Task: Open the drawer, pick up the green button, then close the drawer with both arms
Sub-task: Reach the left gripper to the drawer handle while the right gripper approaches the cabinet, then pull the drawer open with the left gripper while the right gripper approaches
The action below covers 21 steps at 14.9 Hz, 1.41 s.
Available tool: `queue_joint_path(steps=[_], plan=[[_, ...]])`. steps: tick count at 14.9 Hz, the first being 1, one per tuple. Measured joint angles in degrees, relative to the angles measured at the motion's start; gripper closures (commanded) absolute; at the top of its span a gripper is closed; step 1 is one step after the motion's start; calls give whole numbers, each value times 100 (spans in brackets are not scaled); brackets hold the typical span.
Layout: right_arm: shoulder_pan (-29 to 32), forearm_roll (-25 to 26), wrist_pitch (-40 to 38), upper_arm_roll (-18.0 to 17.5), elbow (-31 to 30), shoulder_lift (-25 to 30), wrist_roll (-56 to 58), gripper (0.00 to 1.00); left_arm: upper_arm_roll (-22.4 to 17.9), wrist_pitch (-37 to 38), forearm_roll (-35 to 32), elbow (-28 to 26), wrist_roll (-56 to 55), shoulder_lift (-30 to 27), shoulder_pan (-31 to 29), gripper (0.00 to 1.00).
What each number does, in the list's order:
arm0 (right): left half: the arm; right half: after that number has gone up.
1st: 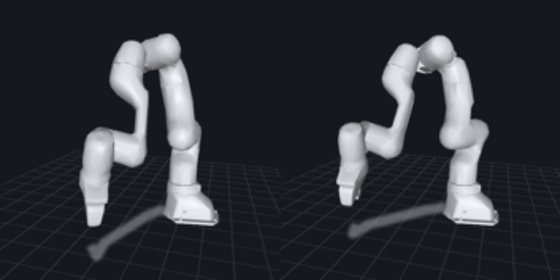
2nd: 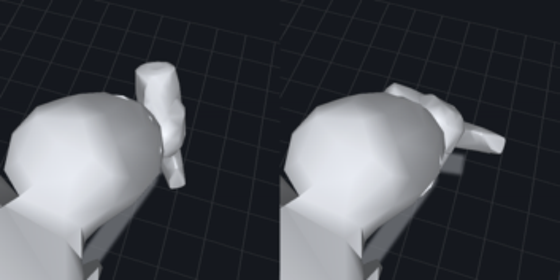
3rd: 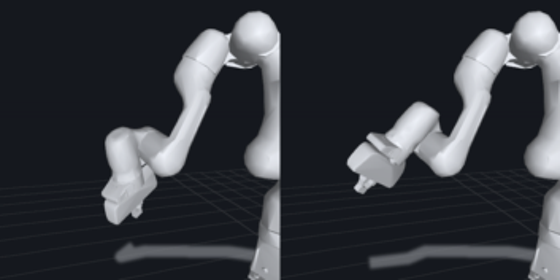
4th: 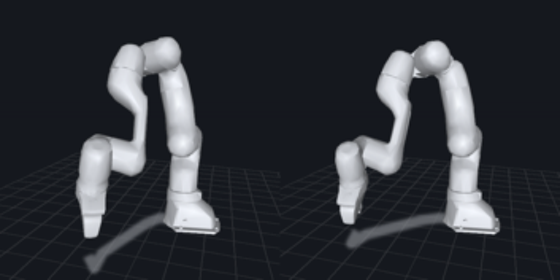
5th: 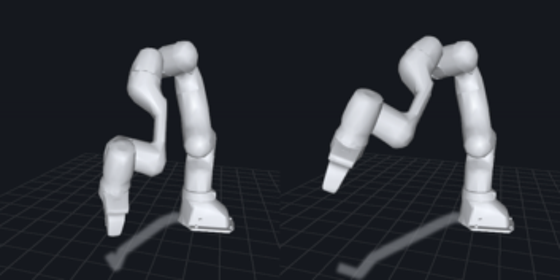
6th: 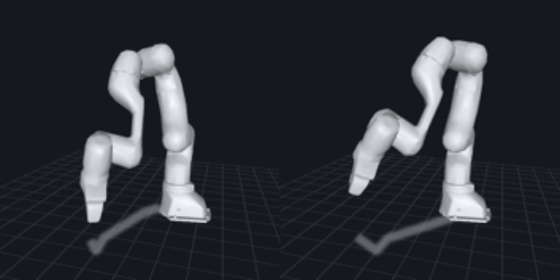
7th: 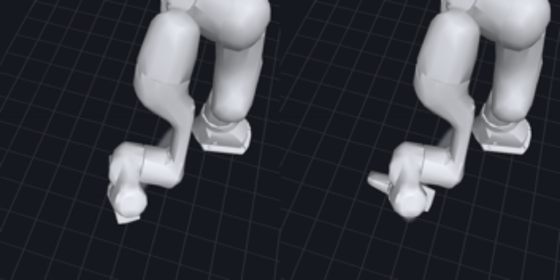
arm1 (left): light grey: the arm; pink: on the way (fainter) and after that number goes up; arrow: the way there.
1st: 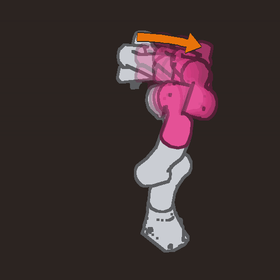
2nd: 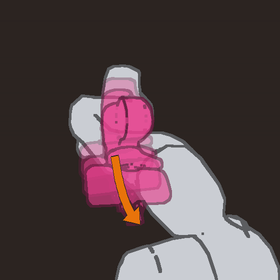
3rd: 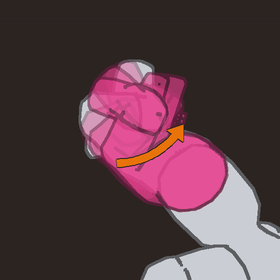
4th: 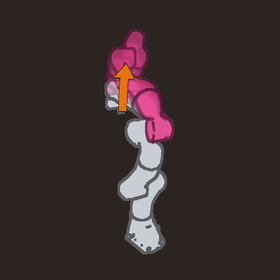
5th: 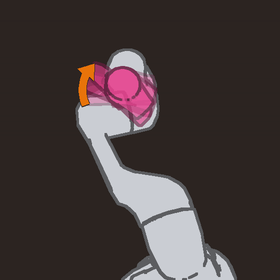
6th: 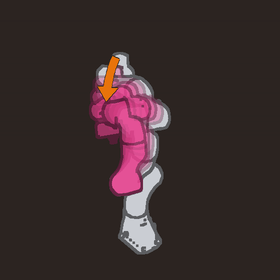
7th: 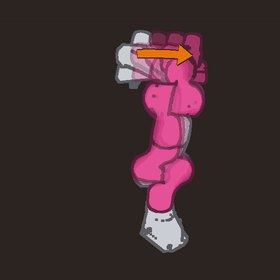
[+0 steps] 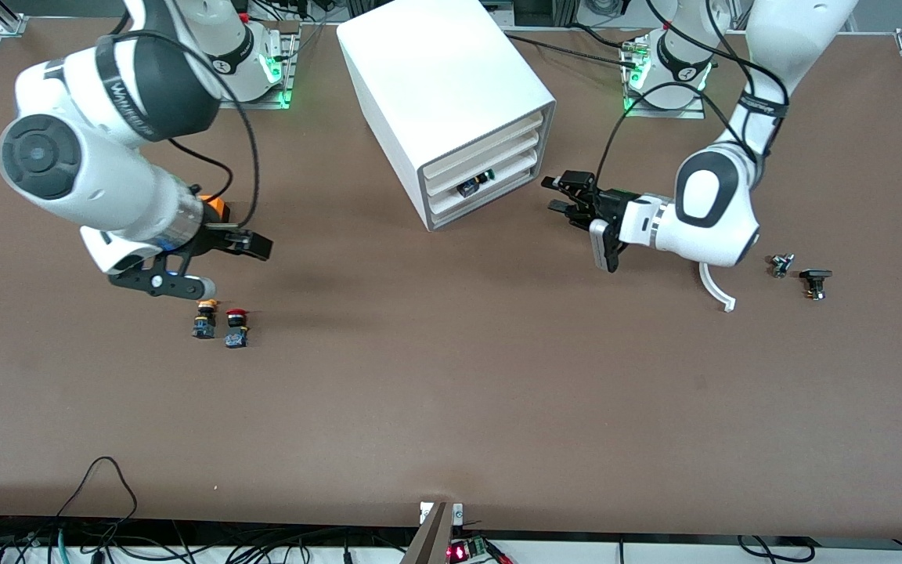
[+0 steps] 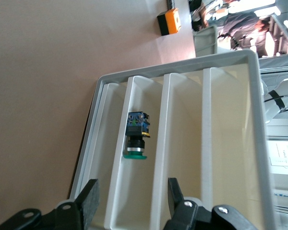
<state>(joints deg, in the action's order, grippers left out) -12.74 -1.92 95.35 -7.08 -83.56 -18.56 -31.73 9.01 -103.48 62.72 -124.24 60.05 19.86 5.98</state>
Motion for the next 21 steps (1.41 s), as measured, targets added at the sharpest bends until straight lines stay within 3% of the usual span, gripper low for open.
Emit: queue_joint_path(steps=[2,4,16,21], plan=[[-110,0,18,0,112,-57,-375,0,95,-245,140,-217,387,46,5,40],[-229,0,21,0,288,-144,-782,0,146,-362,221,-348,801,148,6,53],[-716,-1,103,-3,1068,-657,-2416,0,609,-725,962,-616,1588,725,55,54],[-841,-193,417,-4,1072,-745,-3012,0,657,-773,1059,-707,1700,856,121,66]])
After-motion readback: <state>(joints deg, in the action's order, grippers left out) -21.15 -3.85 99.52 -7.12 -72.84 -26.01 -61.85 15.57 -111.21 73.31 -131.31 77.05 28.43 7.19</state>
